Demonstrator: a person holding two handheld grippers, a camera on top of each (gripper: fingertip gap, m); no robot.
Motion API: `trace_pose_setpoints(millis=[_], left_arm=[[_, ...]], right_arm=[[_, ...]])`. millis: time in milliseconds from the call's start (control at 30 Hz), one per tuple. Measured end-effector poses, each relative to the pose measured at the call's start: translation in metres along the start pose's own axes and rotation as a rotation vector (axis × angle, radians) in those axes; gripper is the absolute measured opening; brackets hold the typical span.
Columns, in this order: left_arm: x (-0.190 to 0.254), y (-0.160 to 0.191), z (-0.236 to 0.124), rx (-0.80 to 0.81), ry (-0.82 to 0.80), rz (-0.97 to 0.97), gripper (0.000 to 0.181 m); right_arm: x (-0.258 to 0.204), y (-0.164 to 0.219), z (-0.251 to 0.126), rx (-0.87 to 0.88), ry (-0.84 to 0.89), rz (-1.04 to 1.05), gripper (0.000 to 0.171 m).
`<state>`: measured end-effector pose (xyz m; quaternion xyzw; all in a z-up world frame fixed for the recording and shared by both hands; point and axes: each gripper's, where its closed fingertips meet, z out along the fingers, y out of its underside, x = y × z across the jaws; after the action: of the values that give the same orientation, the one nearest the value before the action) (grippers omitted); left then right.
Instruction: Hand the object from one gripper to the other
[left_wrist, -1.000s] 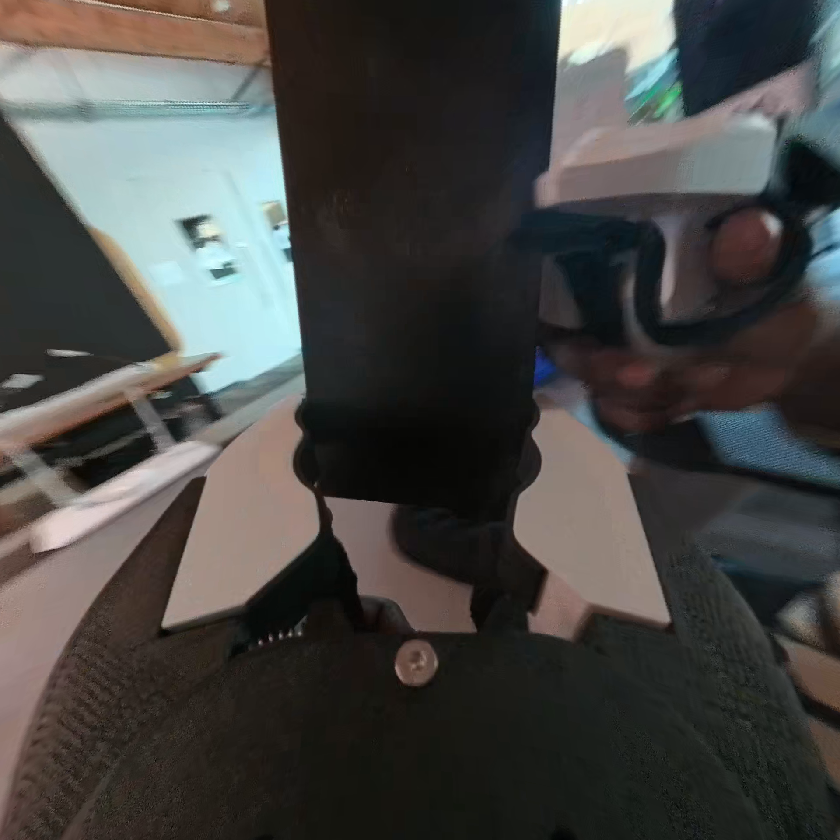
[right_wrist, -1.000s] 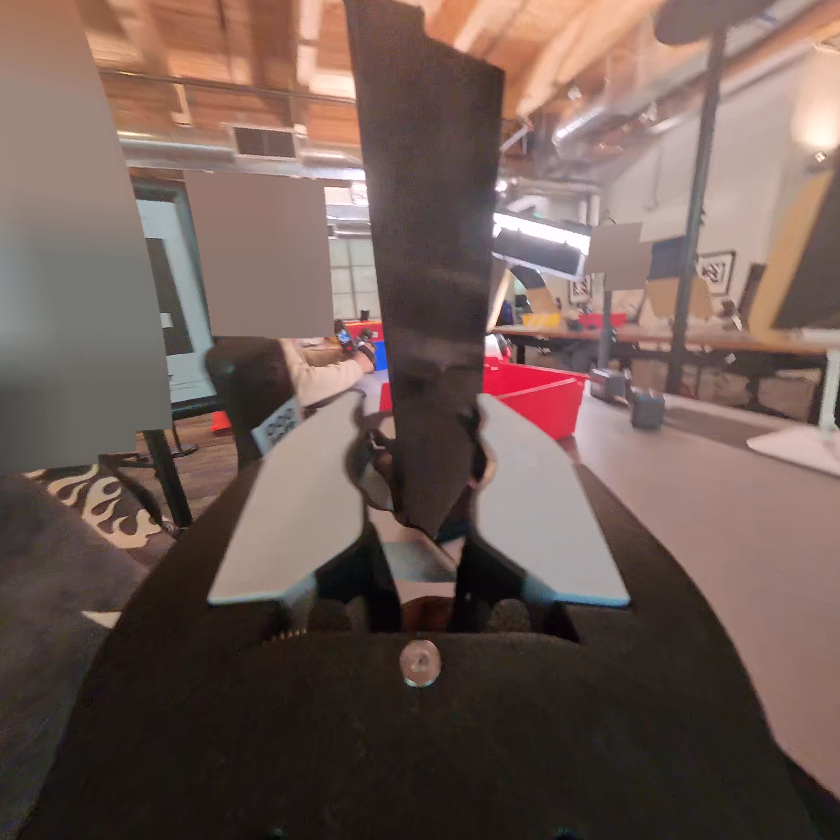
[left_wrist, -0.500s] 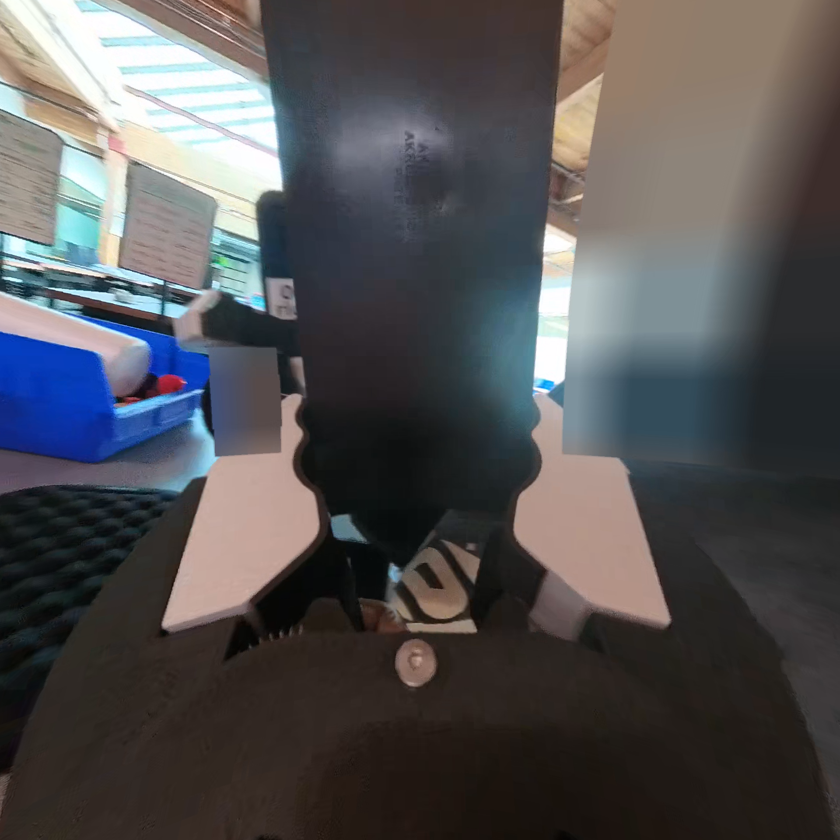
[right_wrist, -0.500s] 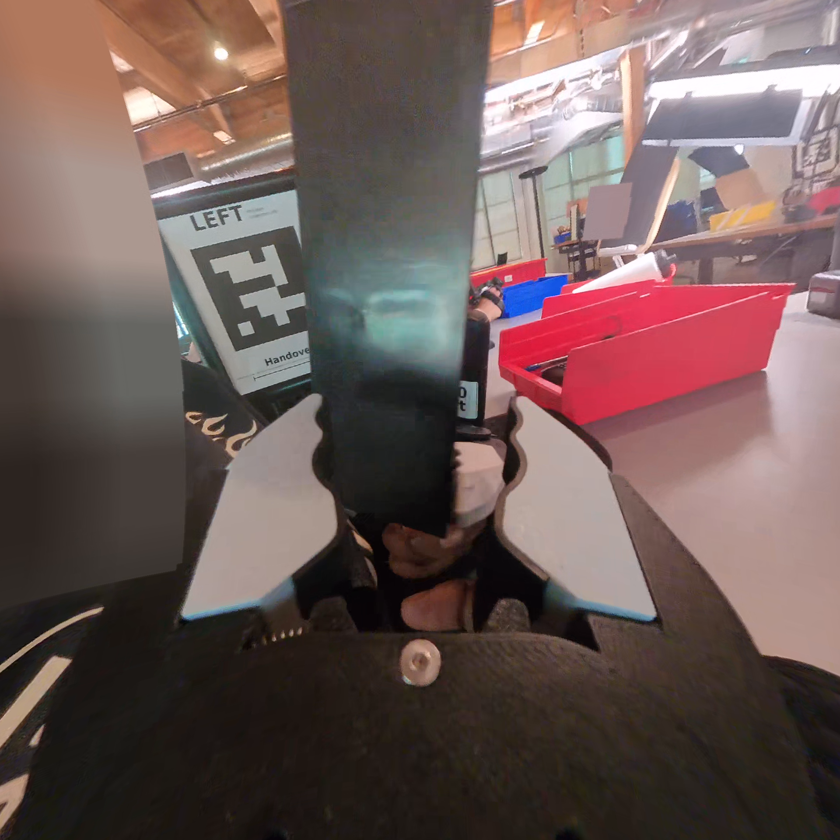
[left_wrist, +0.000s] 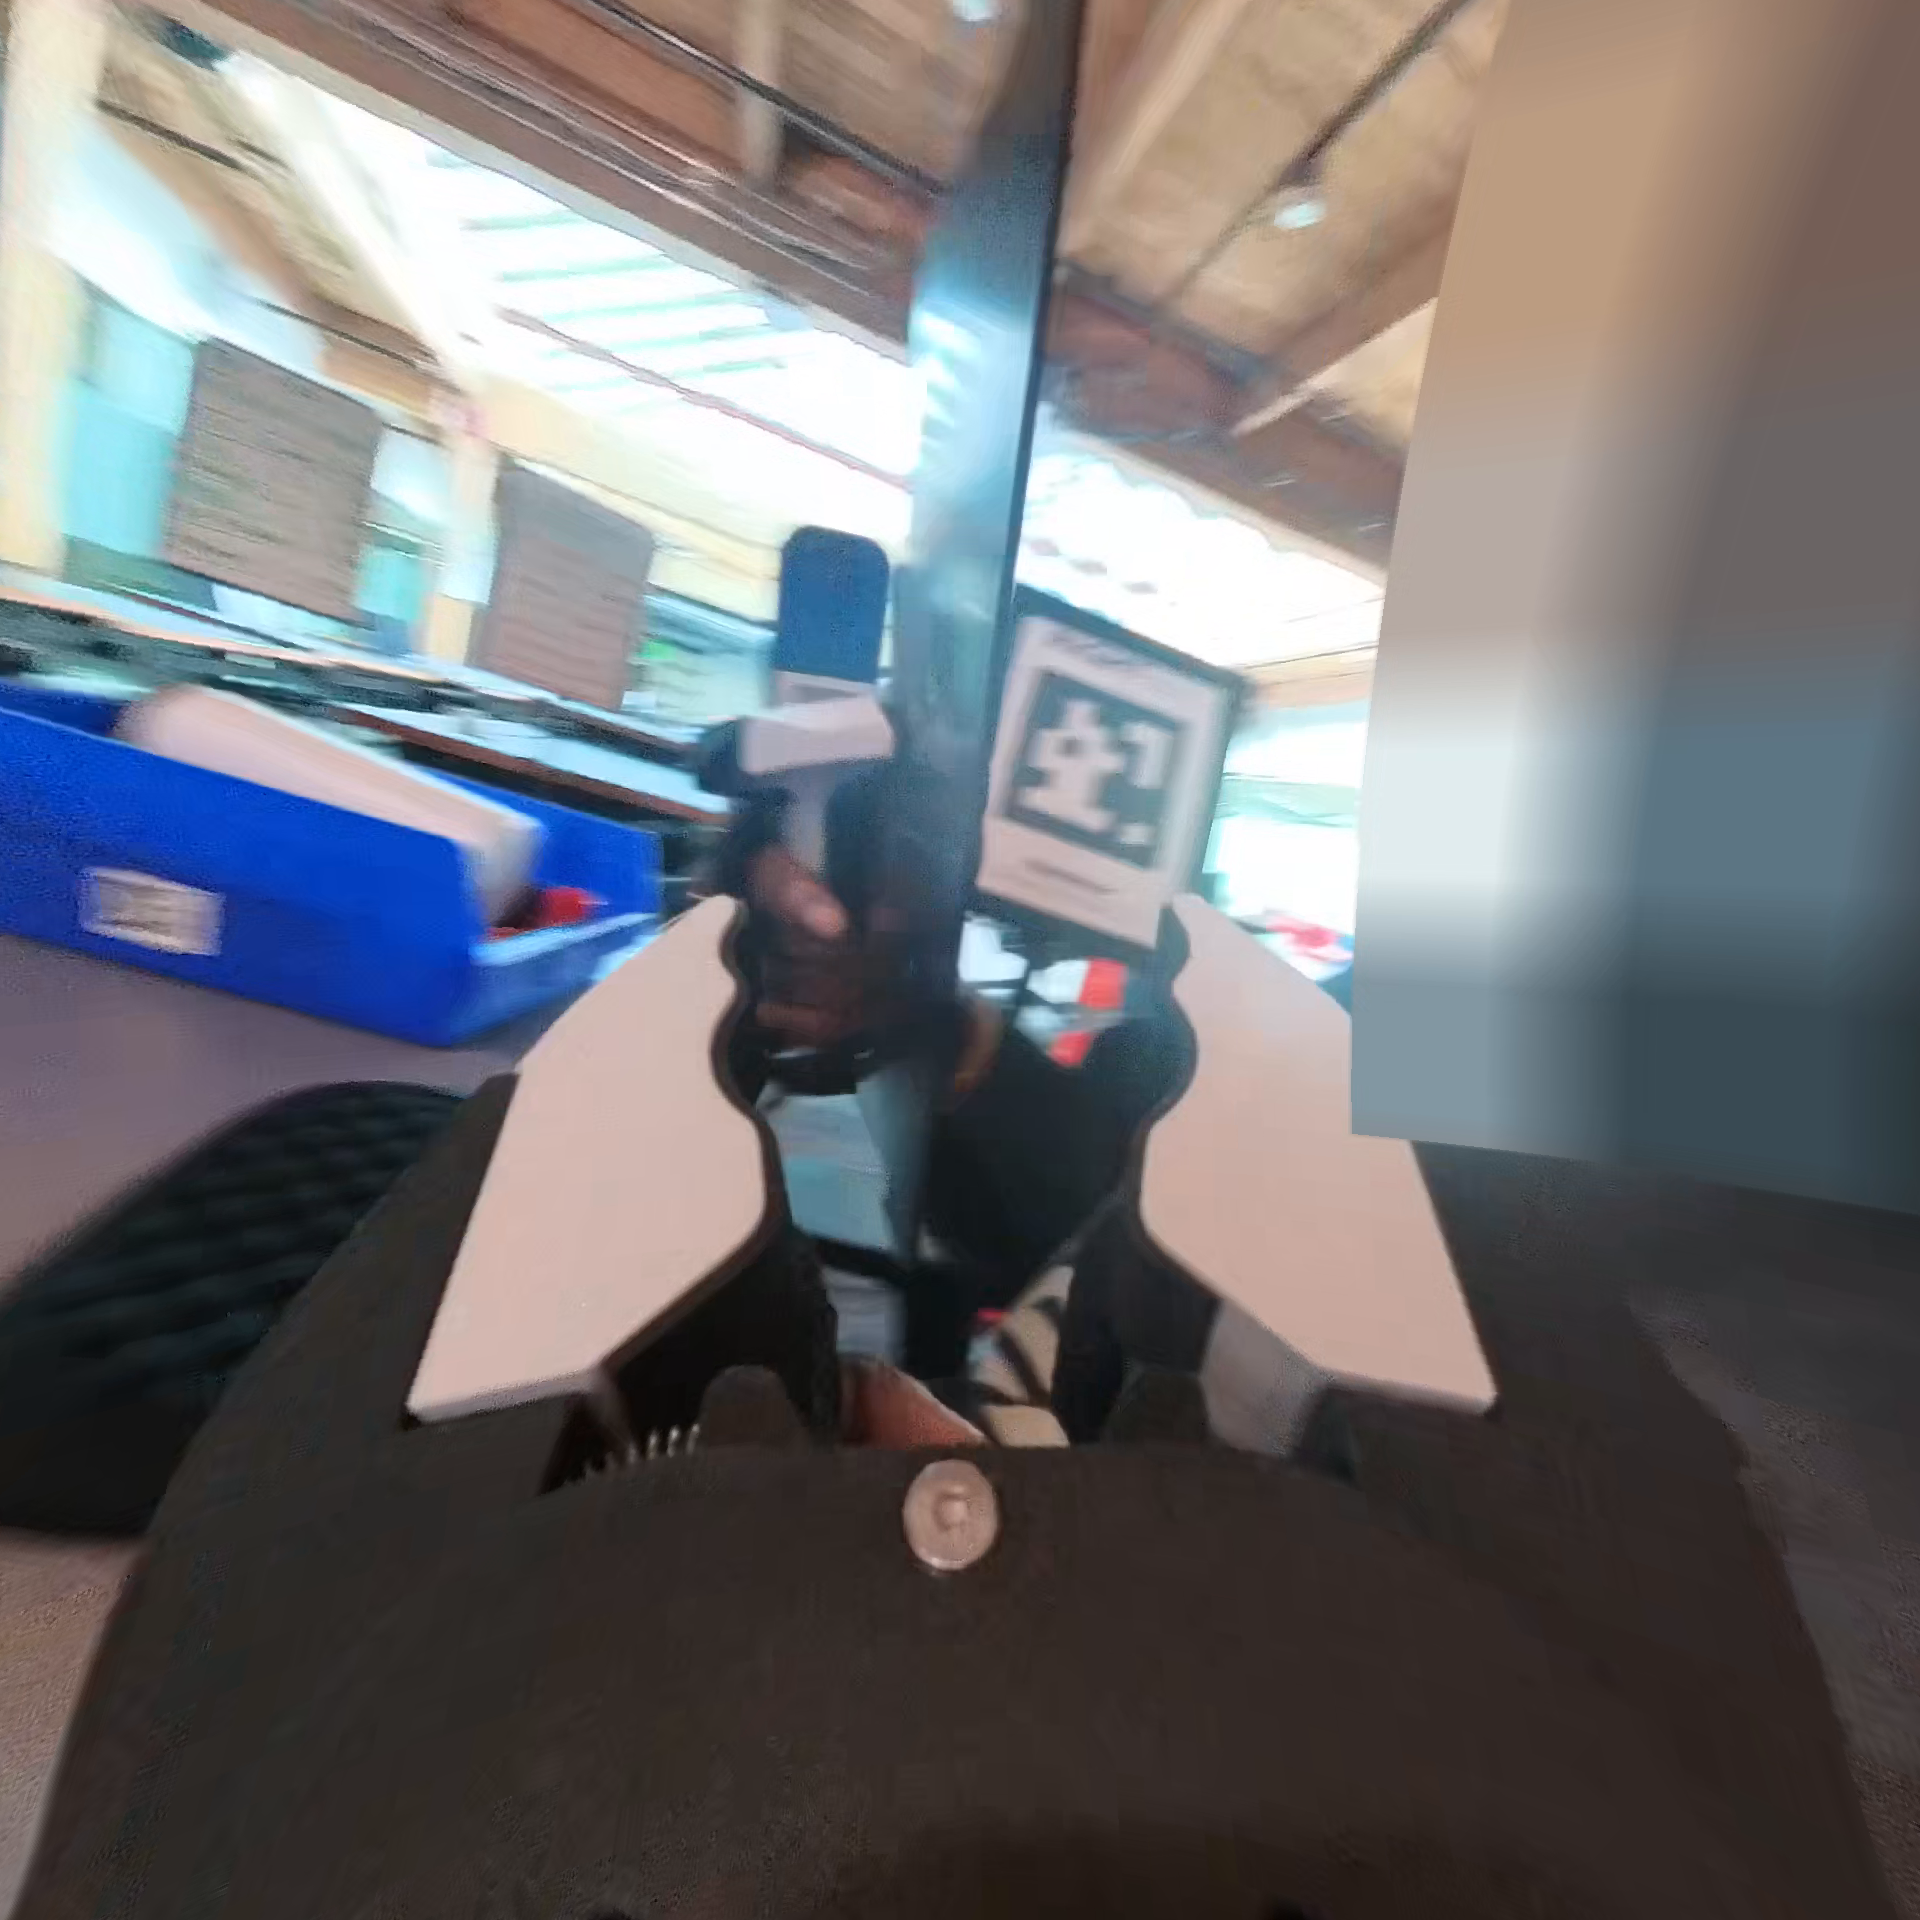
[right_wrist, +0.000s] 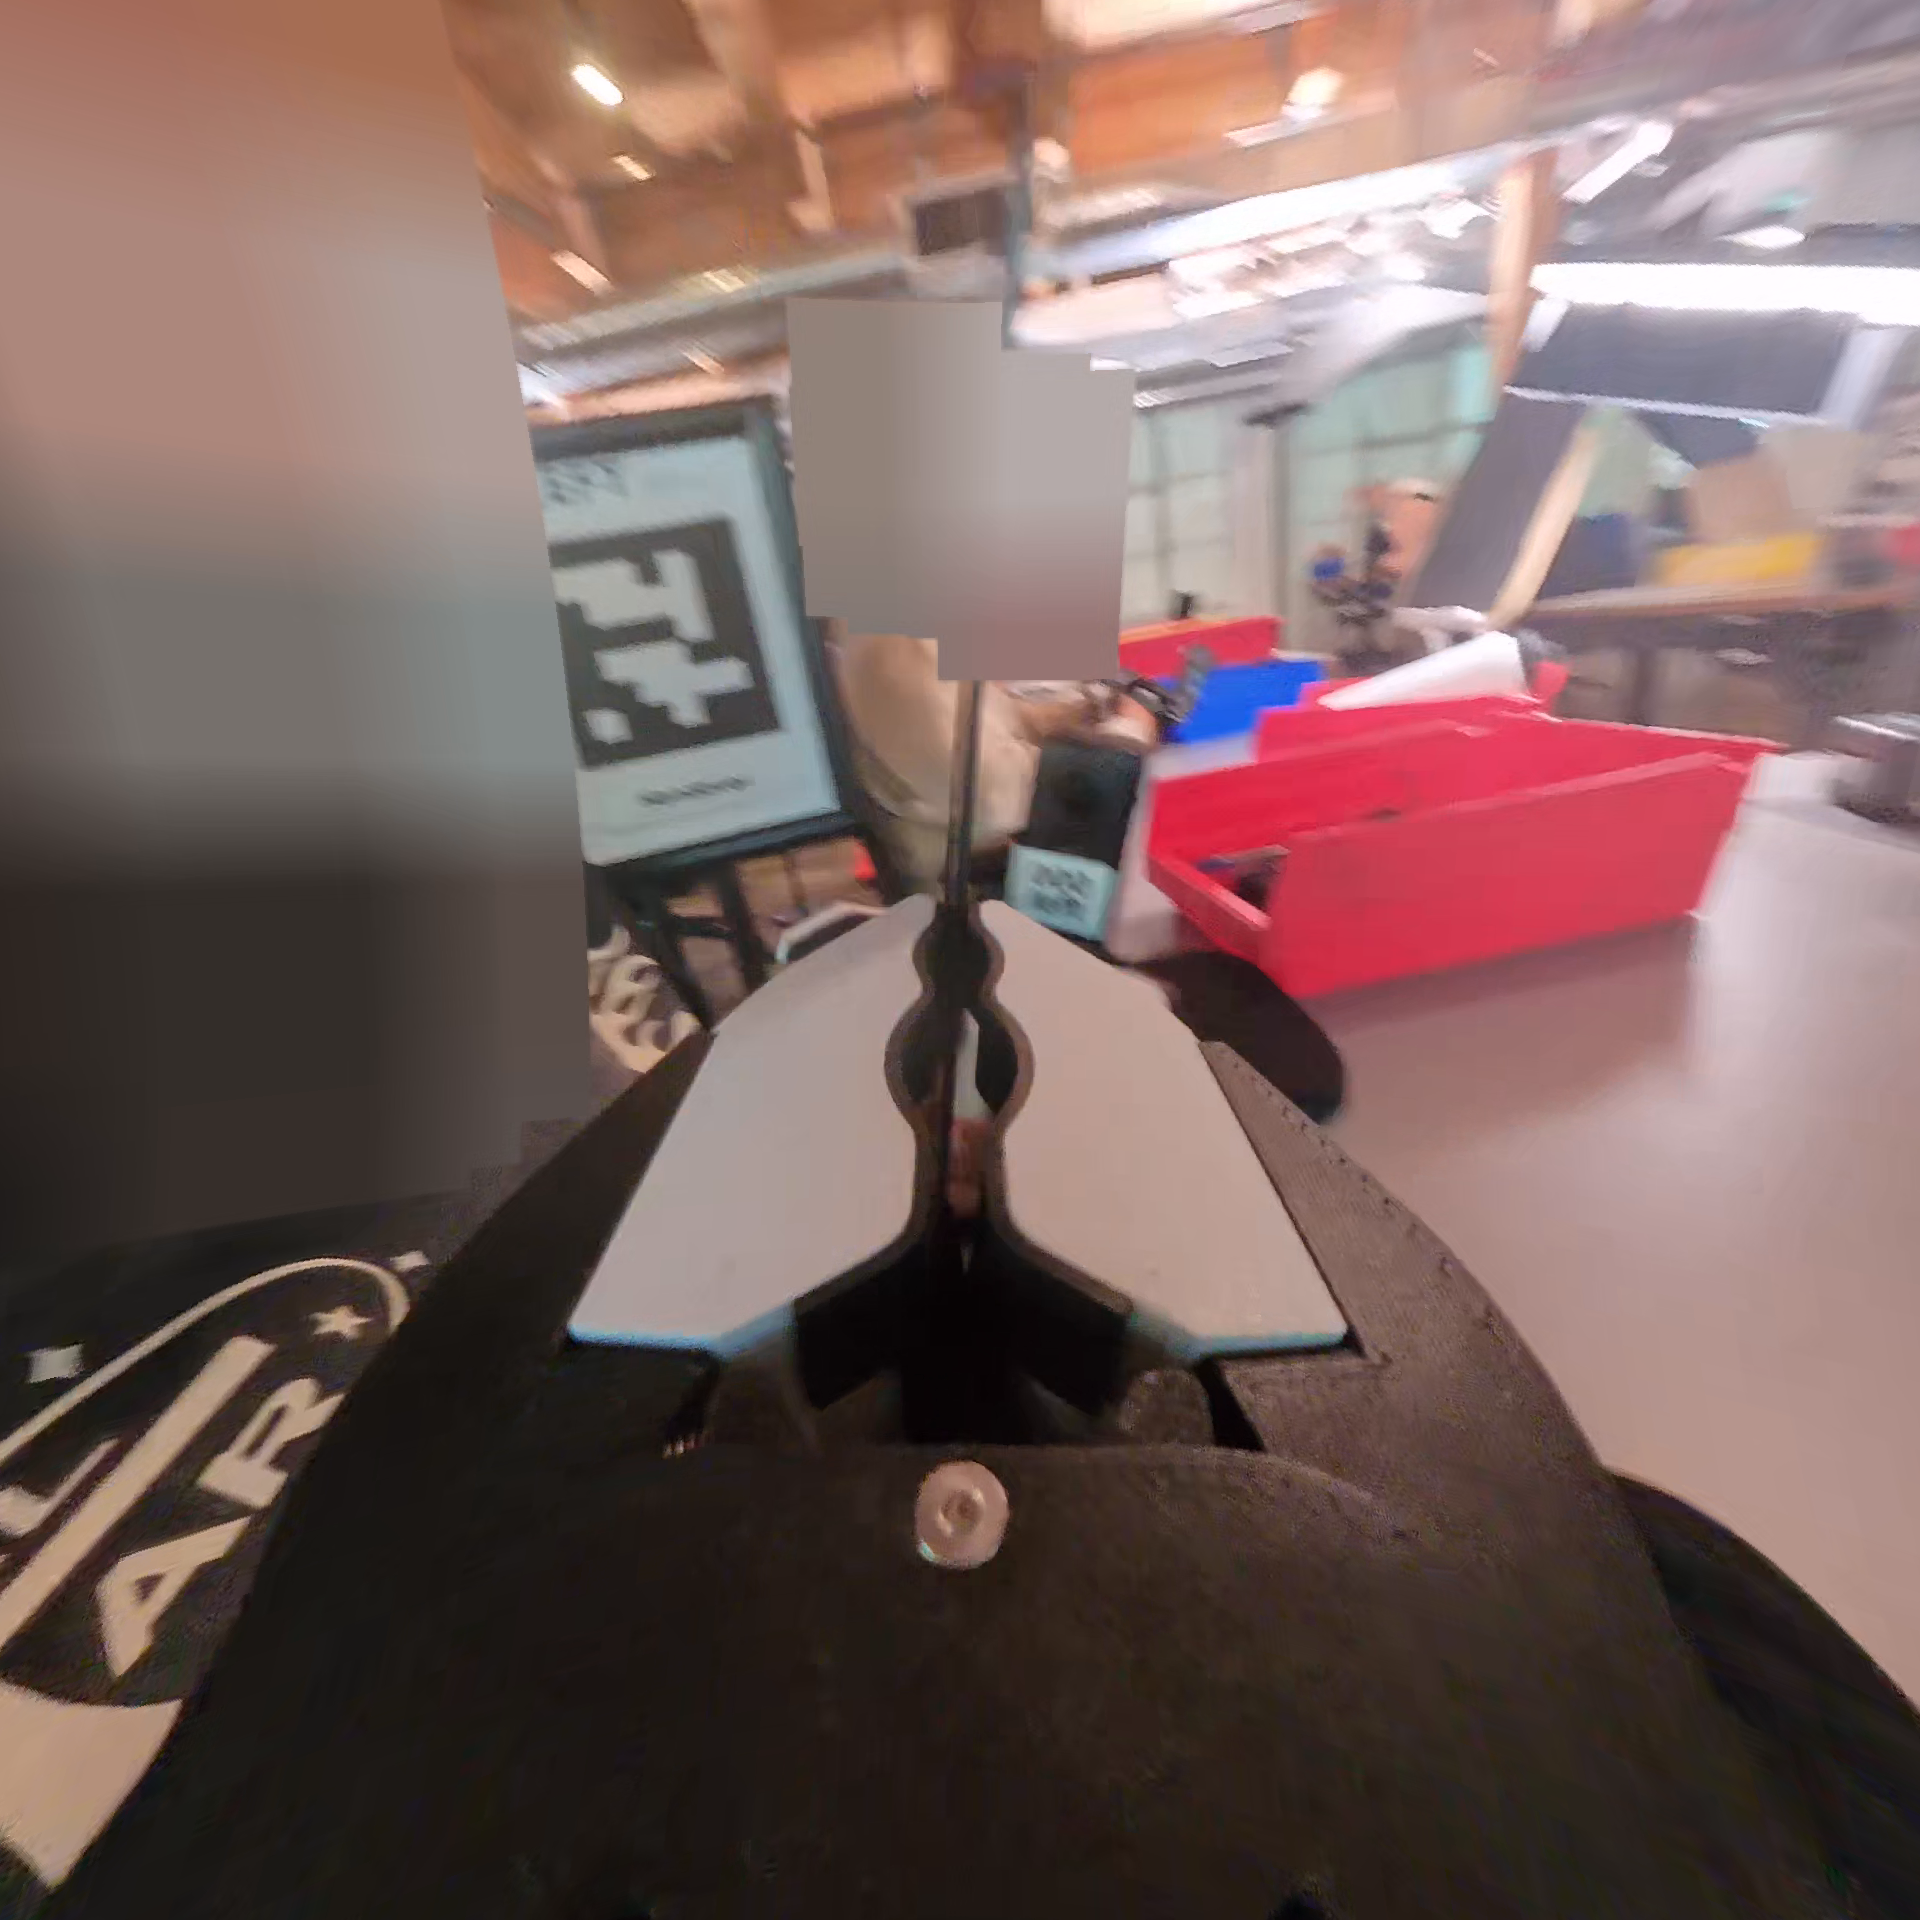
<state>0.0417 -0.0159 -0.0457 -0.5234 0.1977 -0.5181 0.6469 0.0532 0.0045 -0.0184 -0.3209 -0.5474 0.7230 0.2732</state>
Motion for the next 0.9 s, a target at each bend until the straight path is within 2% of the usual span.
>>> trace_pose_setpoints(millis=[33, 100, 133, 233, 300, 367, 500, 567, 667, 700, 733, 800, 900], left_arm=[[-0.009, -0.004, -0.003, -0.016, -0.102, 0.068, 0.069], [-0.024, -0.009, -0.005, -0.056, -0.273, 0.192, 0.059], [-0.024, -0.009, -0.004, -0.063, -0.299, 0.239, 0.053], [-0.010, -0.006, 0.006, -0.058, -0.225, 0.304, 0.005], [-0.003, -0.007, 0.007, -0.034, -0.153, 0.243, 0.002], [0.000, -0.008, 0.006, -0.010, -0.113, 0.178, 0.001], [0.005, -0.013, 0.001, 0.043, -0.041, 0.088, 0.001], [0.005, -0.018, -0.001, 0.081, -0.021, 0.052, 0.001], [-0.006, -0.019, -0.004, 0.089, -0.090, 0.069, 0.002], [-0.007, -0.018, -0.005, 0.084, -0.100, 0.082, 0.002], [-0.006, -0.018, -0.004, 0.086, -0.098, 0.085, 0.002], [-0.020, -0.021, -0.006, 0.100, -0.214, 0.104, 0.023], [-0.042, -0.044, -0.022, 0.211, -0.477, 0.222, 0.054]], right_arm=[[0.005, 0.000, -0.001, -0.018, 0.044, -0.016, 0.002], [0.007, -0.002, 0.000, -0.019, 0.084, -0.021, 0.002], [0.007, -0.001, 0.002, -0.024, 0.099, -0.029, 0.002], [0.003, 0.002, 0.009, -0.039, 0.118, -0.063, 0.002], [-0.001, 0.001, 0.010, -0.030, 0.106, -0.068, 0.002], [-0.005, 0.000, 0.012, -0.020, 0.090, -0.074, 0.003], [-0.017, -0.007, 0.009, 0.045, -0.010, -0.037, 0.031], [-0.018, -0.005, 0.009, 0.041, -0.033, -0.003, 0.039], [-0.010, 0.009, 0.017, -0.018, 0.030, -0.048, 0.037], [-0.006, 0.014, 0.020, -0.047, 0.075, -0.092, 0.029], [0.003, 0.016, 0.021, -0.059, 0.153, -0.148, 0.011], [0.012, 0.014, 0.020, -0.068, 0.262, -0.244, 0.002], [0.026, 0.005, 0.014, -0.074, 0.491, -0.434, 0.002]])
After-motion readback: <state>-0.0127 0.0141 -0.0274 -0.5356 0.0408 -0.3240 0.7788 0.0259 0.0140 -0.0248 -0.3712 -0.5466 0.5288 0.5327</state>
